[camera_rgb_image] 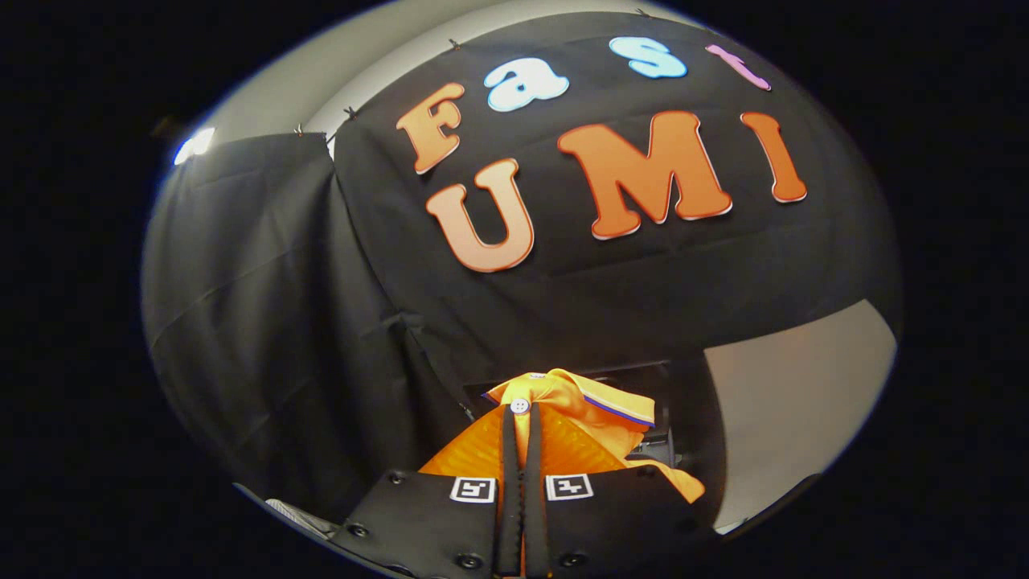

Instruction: Put the clothes into the washing machine and then close the washing machine lid.

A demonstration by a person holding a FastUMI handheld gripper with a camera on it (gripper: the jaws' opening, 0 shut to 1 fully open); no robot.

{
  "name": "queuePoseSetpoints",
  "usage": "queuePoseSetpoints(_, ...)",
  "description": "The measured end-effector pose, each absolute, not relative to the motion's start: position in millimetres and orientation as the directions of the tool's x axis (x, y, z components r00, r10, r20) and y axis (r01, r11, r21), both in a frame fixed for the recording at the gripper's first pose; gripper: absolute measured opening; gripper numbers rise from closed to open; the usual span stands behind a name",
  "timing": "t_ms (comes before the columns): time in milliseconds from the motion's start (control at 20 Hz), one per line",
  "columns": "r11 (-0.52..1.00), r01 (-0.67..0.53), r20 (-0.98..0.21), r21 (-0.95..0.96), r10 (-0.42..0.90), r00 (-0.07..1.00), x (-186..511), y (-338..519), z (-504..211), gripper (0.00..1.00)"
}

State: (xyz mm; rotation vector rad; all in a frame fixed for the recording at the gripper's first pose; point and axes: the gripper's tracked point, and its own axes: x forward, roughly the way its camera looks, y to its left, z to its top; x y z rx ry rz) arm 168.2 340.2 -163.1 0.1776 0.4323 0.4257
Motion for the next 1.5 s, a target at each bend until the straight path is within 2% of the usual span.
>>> queuePoseSetpoints(250,0.925,-0.306,-0.499,0.225,0.379,0.780,212,377,-288,0.09)
queuePoseSetpoints(500,0.959,-0.188,-0.619,0.210,0.279,0.734,248,375,-401,0.10)
queuePoseSetpoints(650,0.972,-0.116,-0.668,0.203,0.224,0.709,250,371,-460,0.10)
queuePoseSetpoints(850,0.982,-0.088,-0.749,0.169,0.186,0.636,243,370,-527,0.10)
queuePoseSetpoints(1050,0.989,-0.054,-0.816,0.139,0.145,0.559,240,365,-562,0.10)
queuePoseSetpoints(1500,0.996,-0.054,-0.856,0.066,0.085,0.511,245,349,-582,0.10)
